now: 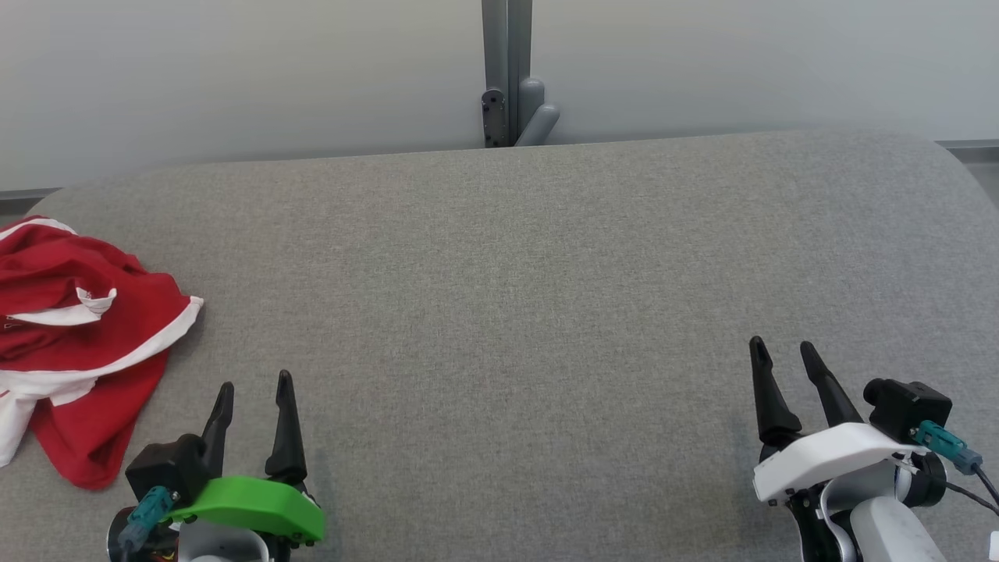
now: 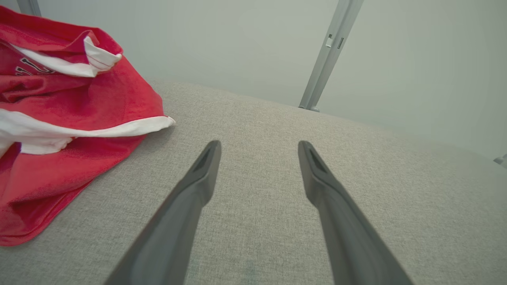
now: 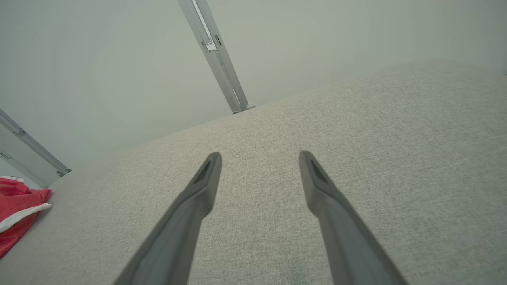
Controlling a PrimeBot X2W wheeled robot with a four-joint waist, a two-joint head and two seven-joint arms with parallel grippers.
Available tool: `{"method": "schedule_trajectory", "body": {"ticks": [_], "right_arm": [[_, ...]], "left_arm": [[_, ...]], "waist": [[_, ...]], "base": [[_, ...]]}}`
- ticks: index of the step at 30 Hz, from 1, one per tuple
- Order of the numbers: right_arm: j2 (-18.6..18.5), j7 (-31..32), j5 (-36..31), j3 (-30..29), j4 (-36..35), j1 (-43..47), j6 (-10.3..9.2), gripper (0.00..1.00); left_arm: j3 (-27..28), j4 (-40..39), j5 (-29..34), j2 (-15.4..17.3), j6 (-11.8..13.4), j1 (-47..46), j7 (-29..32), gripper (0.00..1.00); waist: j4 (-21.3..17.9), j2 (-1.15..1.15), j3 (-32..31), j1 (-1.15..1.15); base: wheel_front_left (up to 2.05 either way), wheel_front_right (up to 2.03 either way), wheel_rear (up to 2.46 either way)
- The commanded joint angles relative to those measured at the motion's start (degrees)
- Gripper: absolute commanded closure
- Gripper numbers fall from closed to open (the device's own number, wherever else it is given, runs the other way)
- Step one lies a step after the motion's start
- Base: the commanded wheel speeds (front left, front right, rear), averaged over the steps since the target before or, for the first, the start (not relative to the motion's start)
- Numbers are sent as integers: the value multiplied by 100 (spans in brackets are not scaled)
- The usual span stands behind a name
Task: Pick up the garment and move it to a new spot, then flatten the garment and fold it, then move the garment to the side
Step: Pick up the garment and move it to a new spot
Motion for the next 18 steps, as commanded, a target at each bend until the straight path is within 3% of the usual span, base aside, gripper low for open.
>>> {"method": "schedule_trajectory", "body": {"ticks": [1,18], "right_arm": [[-12,-57,-183,-11,-6,-108,3,0],[21,-252,-1031,-81,59,-86,3,0]], "left_arm": [[-13,-30,180,44,38,-27,-65,0],[-135,-5,971,50,93,2,-259,0]], "waist": [[-1,0,3,0],[-19,0,36,0]], "base": [[0,0,0],[0,0,0]]}}
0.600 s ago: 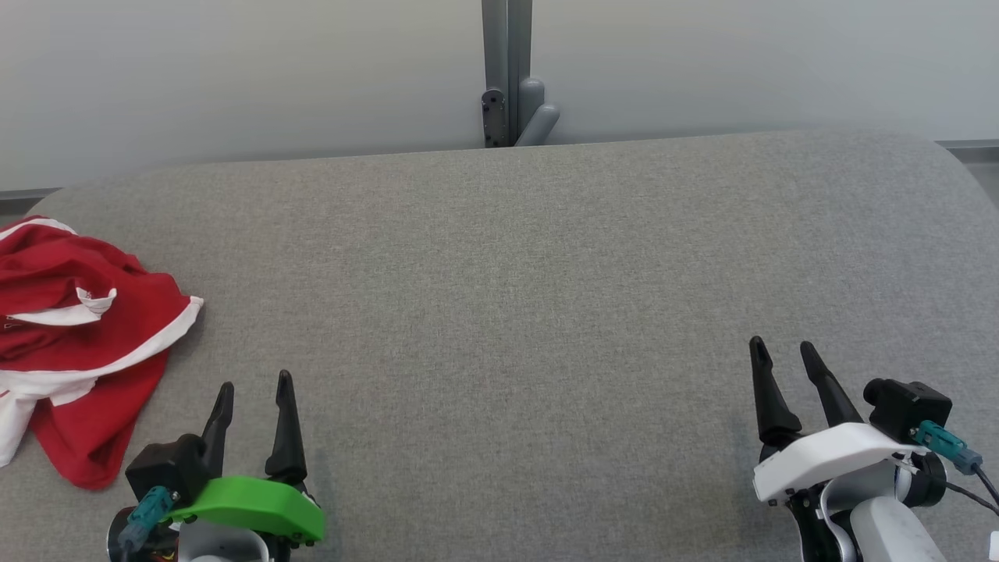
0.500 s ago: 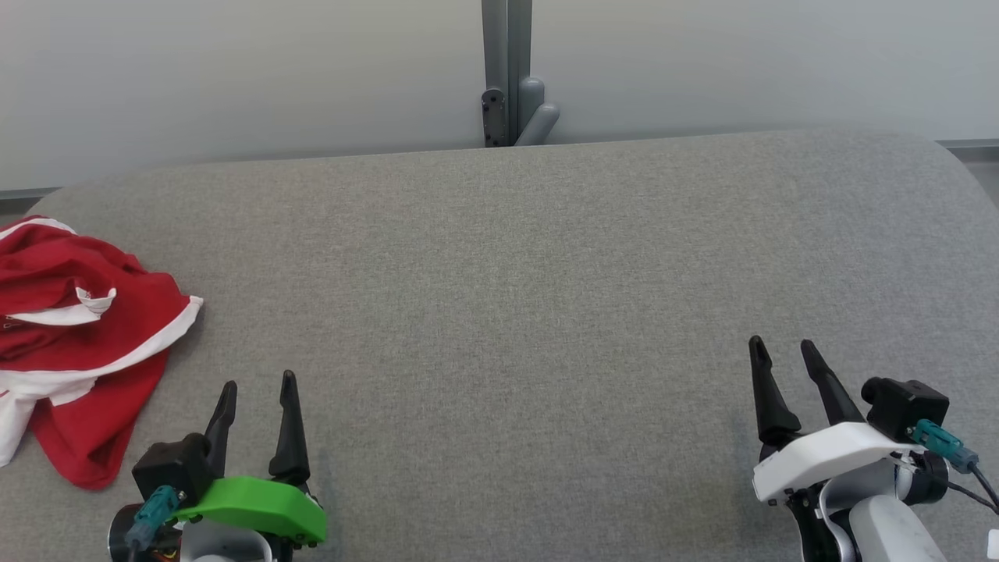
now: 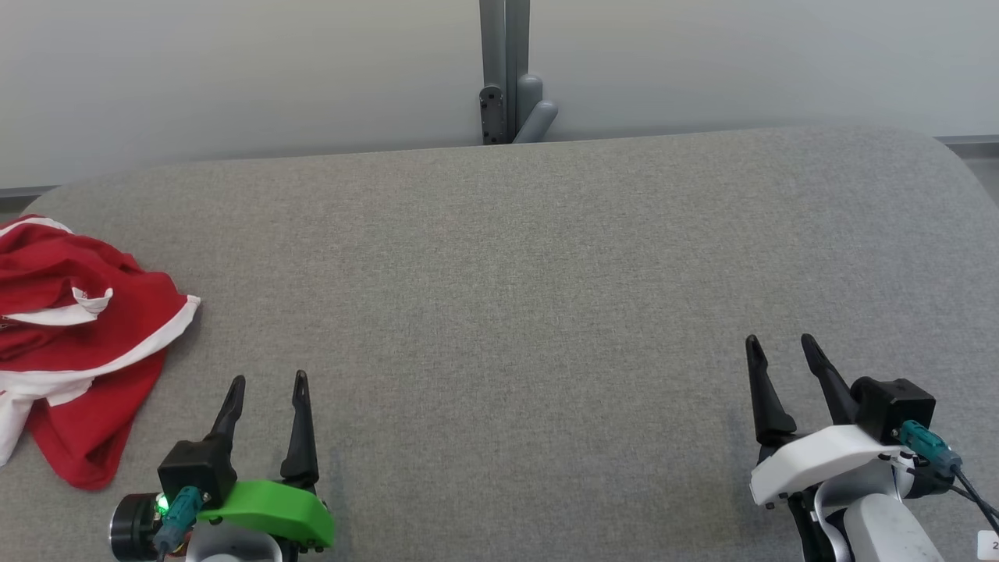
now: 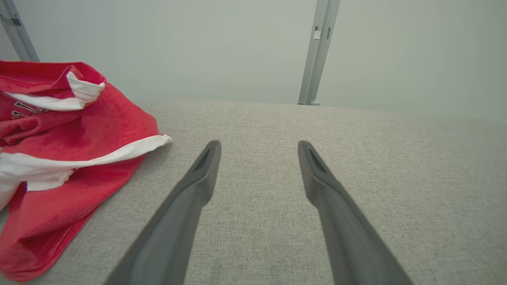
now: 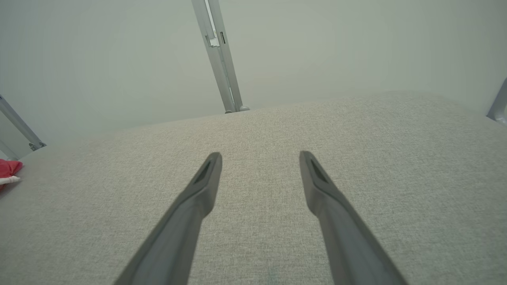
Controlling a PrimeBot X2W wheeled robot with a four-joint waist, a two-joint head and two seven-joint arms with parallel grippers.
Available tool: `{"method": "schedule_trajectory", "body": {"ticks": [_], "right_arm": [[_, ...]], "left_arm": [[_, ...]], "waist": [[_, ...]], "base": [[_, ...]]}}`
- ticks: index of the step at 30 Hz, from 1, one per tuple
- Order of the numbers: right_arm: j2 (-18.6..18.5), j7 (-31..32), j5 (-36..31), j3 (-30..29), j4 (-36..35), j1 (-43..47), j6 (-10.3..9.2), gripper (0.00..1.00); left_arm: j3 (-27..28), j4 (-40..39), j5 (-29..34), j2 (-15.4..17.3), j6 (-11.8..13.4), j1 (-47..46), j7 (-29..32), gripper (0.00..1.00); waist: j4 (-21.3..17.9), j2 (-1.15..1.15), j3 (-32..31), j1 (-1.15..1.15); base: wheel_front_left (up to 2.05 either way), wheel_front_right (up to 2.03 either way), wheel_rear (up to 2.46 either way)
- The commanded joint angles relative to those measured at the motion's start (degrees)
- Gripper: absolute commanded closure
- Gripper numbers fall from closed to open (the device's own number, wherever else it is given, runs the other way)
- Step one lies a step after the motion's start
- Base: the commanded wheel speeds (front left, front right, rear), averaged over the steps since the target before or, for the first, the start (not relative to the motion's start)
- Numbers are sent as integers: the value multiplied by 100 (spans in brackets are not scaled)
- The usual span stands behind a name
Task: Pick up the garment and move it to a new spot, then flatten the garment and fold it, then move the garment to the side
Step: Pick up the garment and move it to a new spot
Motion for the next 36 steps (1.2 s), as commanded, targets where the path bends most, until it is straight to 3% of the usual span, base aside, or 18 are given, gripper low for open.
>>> {"method": "schedule_trajectory", "body": {"ticks": [1,20,36], "right_arm": [[7,-53,-99,-16,3,-44,2,0],[-1,-221,-856,-6,26,-61,1,0],[10,-220,-743,408,123,1,1,0]], "left_arm": [[-25,-15,106,41,45,5,-50,0],[-77,-56,717,46,222,25,-220,0],[272,89,775,53,365,373,-214,0]], "waist": [[0,0,1,0],[182,0,117,0],[2141,0,51,0]], "base": [[0,0,0],[0,0,0],[0,0,0]]}}
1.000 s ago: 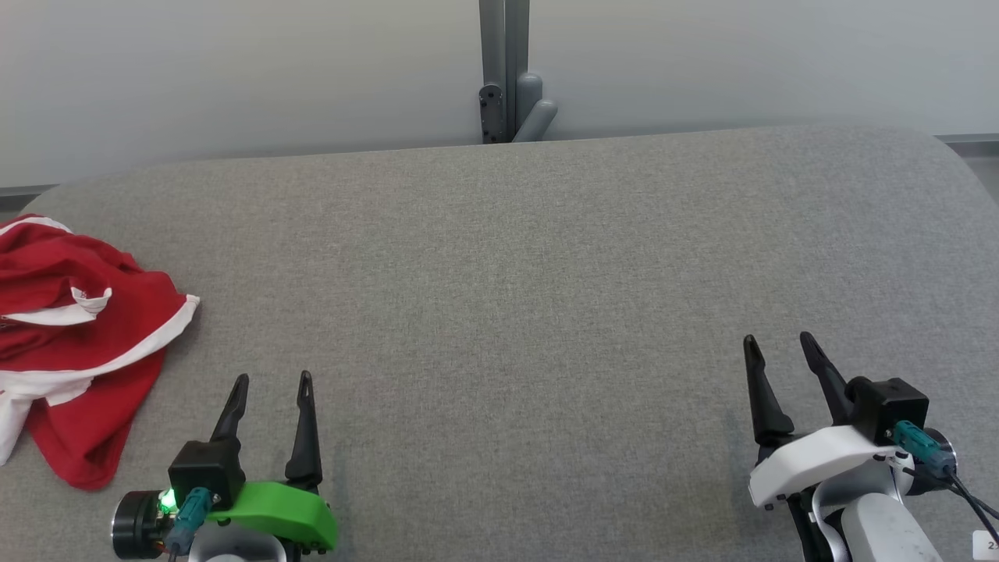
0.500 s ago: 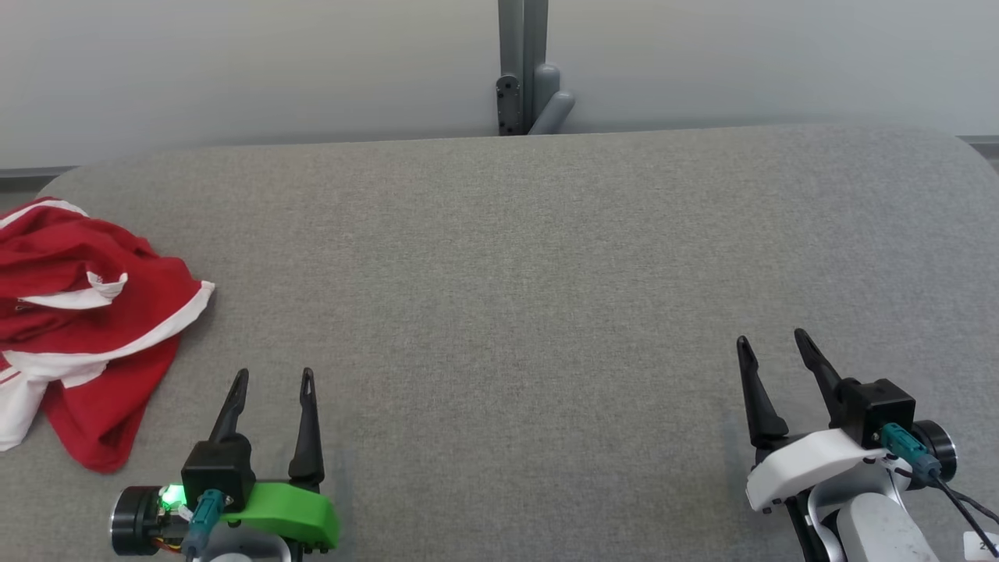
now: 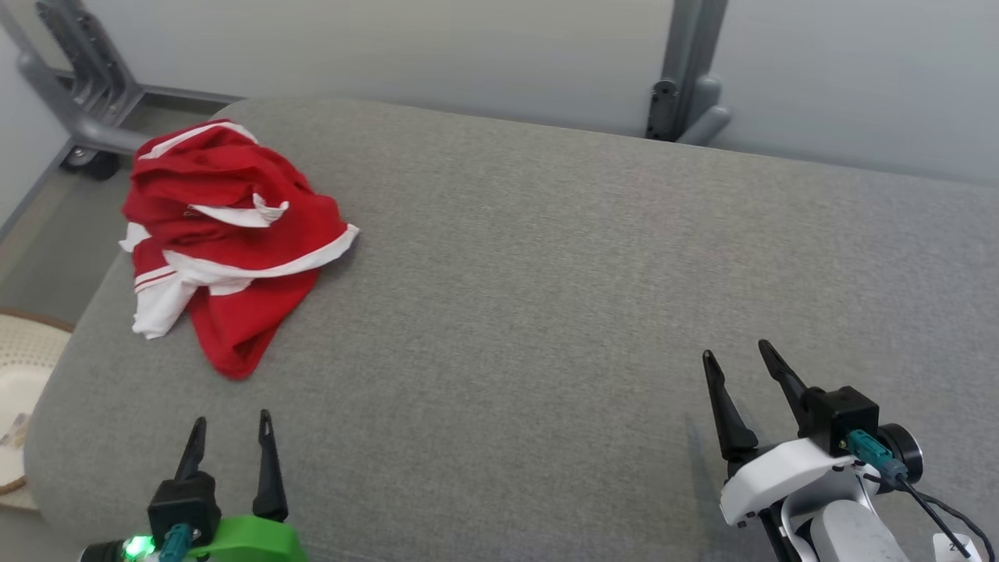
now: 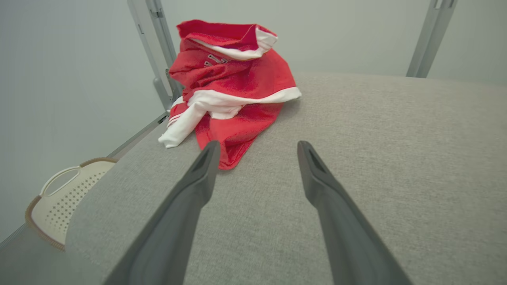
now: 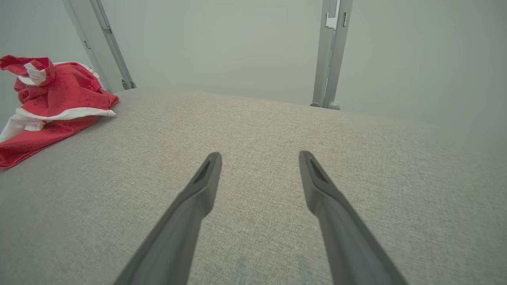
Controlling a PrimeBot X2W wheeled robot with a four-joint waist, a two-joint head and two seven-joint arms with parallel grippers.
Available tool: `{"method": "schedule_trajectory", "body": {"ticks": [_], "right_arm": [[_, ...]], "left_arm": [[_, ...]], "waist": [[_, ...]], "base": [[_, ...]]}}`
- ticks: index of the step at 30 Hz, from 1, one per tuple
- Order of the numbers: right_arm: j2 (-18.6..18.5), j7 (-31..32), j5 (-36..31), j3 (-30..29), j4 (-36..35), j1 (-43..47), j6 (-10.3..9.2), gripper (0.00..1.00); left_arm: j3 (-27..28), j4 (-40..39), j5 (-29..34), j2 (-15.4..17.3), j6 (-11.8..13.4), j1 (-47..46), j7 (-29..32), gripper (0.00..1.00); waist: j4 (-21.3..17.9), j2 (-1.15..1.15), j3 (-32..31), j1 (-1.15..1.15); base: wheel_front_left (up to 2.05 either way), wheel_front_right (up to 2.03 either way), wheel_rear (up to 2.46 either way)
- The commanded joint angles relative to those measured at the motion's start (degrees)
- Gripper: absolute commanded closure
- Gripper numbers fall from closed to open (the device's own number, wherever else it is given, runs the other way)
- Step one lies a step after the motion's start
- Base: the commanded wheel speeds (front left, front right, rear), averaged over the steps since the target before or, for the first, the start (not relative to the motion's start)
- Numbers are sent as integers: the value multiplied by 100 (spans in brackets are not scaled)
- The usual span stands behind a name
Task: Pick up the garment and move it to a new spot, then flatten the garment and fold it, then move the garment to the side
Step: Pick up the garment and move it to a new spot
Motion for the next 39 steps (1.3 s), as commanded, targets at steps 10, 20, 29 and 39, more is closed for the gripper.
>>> {"method": "schedule_trajectory", "body": {"ticks": [10,20,29,39], "right_arm": [[54,-17,57,192,109,-33,-2,0],[-133,-17,394,339,183,-96,-2,0],[-596,-17,830,527,45,-384,-2,0],[-972,-17,944,632,-80,-682,-2,0]], "left_arm": [[456,568,-314,28,165,171,-4,0],[396,756,-967,26,-41,-127,-4,0],[762,1063,-1015,202,-508,-1665,-4,0],[532,2408,-1040,1092,-760,-3742,16,0]], "waist": [[1427,0,-92,0],[1125,0,226,0],[644,0,973,0],[51,0,1617,0]], "base": [[0,0,0],[0,0,0],[0,0,0],[0,0,0]]}}
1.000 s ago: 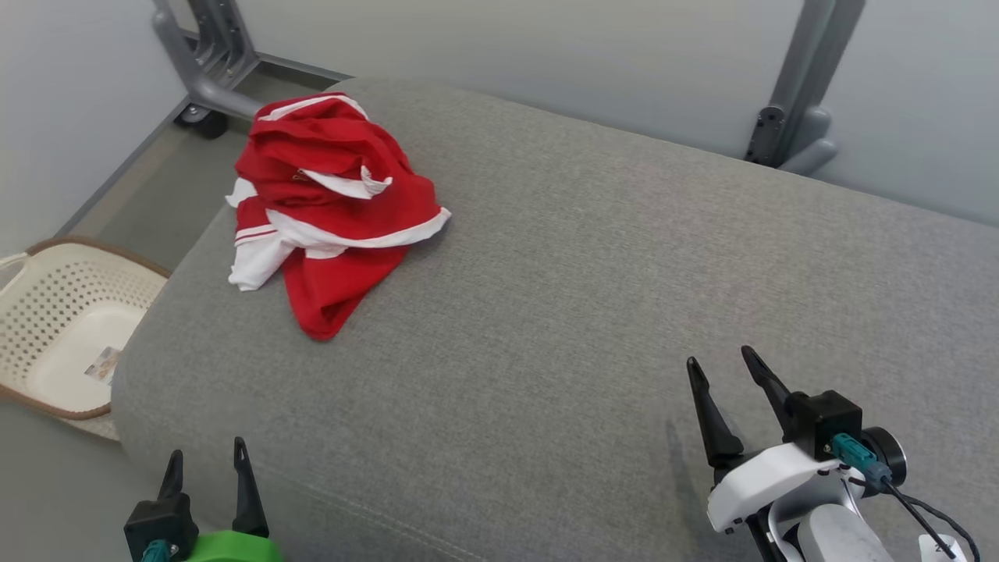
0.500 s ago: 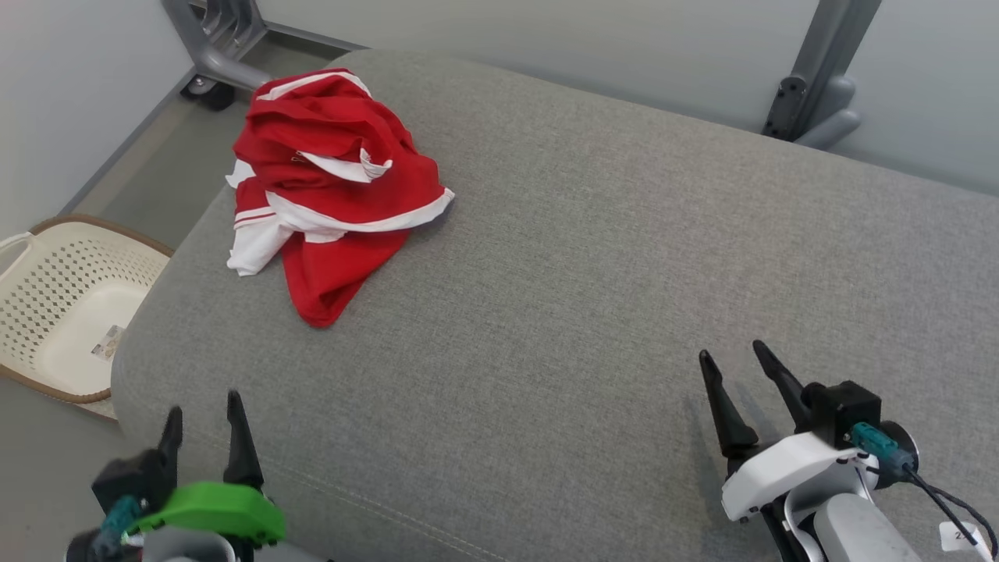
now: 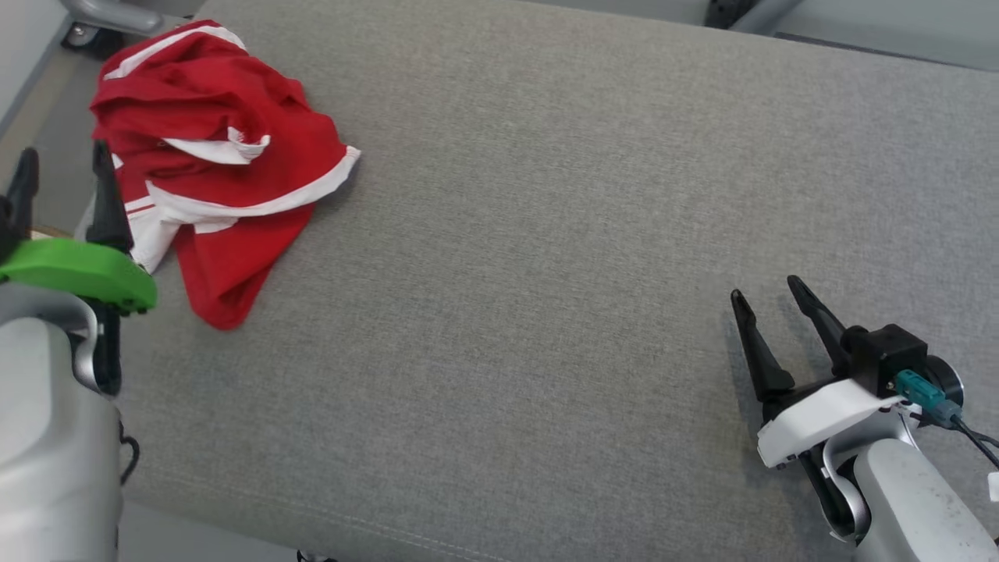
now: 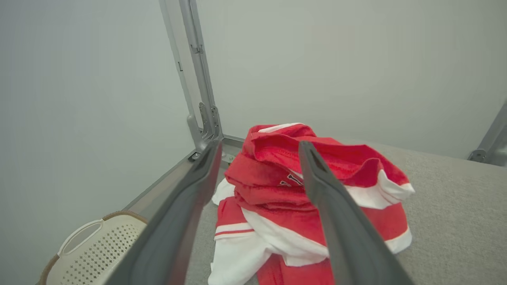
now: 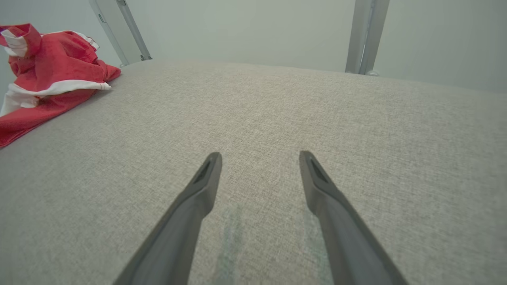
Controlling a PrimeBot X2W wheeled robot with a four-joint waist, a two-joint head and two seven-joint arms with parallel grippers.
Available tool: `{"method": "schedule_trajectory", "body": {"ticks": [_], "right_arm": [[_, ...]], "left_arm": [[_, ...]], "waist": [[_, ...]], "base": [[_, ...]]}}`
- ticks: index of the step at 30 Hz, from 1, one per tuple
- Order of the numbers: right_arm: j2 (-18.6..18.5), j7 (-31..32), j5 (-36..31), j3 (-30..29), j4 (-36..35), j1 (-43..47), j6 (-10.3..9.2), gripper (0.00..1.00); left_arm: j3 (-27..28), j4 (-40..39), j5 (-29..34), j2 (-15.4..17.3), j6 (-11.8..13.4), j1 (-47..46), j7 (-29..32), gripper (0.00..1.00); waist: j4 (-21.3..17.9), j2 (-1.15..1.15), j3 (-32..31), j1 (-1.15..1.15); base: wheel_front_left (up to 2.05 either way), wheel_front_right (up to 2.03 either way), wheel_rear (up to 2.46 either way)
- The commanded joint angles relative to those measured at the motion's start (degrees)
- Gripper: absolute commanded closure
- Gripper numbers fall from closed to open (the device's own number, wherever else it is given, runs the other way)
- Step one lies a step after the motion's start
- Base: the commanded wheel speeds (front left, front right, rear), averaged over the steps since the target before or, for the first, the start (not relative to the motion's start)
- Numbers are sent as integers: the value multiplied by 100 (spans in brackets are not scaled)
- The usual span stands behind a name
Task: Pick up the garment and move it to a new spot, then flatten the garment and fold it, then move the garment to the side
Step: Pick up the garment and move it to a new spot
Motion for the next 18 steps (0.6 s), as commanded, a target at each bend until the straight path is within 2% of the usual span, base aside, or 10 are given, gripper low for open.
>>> {"method": "schedule_trajectory", "body": {"ticks": [1,6,9,10,11,17,18], "right_arm": [[-40,-17,36,-1,-15,-72,-2,0],[-131,-17,6,-17,-121,-177,-2,0],[-163,-17,41,-48,-204,-242,-2,0],[-196,-17,49,-67,-245,-248,-2,0],[-213,-17,56,-68,-265,-250,-2,0],[-245,-17,37,-109,-351,-288,-2,0],[-239,-17,27,-120,-353,-280,-2,0]], "left_arm": [[-21,94,-22,51,-25,-147,33,0],[-57,826,-66,435,12,-785,288,0],[-4,1194,-49,553,269,-987,419,0],[74,1424,-26,655,558,-1091,459,0],[97,1515,-31,663,641,-1139,461,0],[137,1788,-65,741,872,-1328,187,0],[130,1805,-56,735,885,-1336,139,37]], "waist": [[-432,0,426,0],[-746,0,701,0],[-888,0,837,0],[-956,0,913,0],[-984,0,942,0],[-1075,0,1051,0],[-1081,0,1051,0]], "base": [[0,0,0],[0,0,0],[0,0,0],[0,0,0],[0,0,0],[0,0,0],[0,0,0]]}}
